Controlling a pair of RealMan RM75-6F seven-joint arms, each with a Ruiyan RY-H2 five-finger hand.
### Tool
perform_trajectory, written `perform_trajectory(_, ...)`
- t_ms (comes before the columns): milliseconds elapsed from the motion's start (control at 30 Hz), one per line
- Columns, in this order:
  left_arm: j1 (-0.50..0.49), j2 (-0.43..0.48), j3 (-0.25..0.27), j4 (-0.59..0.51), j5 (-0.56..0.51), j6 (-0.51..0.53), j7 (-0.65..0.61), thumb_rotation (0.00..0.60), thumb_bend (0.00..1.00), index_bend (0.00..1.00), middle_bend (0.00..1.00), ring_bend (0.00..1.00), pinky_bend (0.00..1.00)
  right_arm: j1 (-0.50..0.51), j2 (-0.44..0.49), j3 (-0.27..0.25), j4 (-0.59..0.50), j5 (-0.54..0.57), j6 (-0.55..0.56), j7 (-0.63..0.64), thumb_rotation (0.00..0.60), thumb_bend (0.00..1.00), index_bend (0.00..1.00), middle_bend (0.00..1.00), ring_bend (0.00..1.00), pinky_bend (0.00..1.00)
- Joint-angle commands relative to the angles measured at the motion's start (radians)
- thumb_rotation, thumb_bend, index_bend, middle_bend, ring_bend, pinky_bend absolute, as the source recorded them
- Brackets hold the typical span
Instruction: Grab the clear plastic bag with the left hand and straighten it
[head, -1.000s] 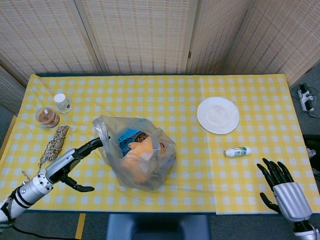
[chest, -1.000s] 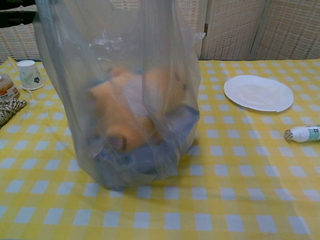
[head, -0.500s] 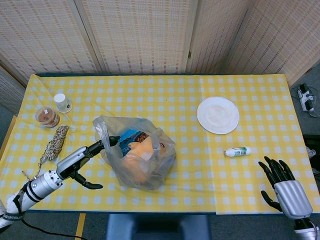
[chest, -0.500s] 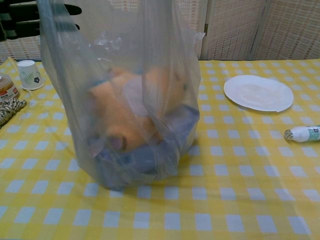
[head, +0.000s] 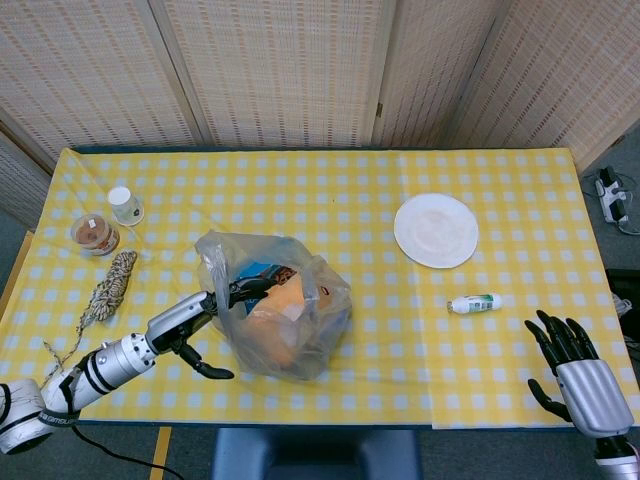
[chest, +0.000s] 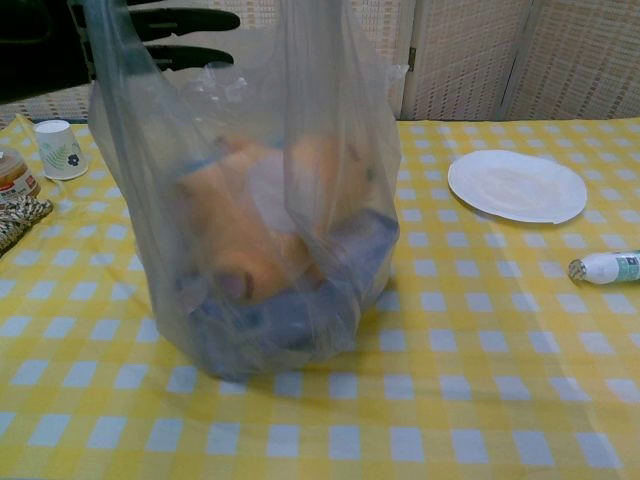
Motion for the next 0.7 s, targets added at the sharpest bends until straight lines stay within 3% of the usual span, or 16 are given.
perform_trajectory(33,-0.015,-0.018,0.005,-0.001,0.001,-0.016,0.008,0.600,0.16,0.00,0.09,0.05,0.11,-0.002,0.000,0.002,0.002,0.001,0.005,-0.001,0.600,0.38,0.00,0.00,0.00,0.00)
perform_trajectory(300,-0.056,-0.052,-0.011,-0.010,-0.033,-0.079,0.095,0.600,0.16,0.00,0.12,0.04,0.07,-0.008,0.006,-0.004,0.006,-0.003,0.013,0.016,0.600,0.38,0.00,0.00,0.00,0.00)
perform_trajectory(700,-0.099,-0.069,-0.029,-0.051,-0.048,-0.095,0.148,0.600,0.16,0.06,0.12,0.04,0.06,-0.012,0.017,-0.009,0.012,-0.013,0.021,0.048,0.600,0.38,0.00,0.00,0.00,0.00)
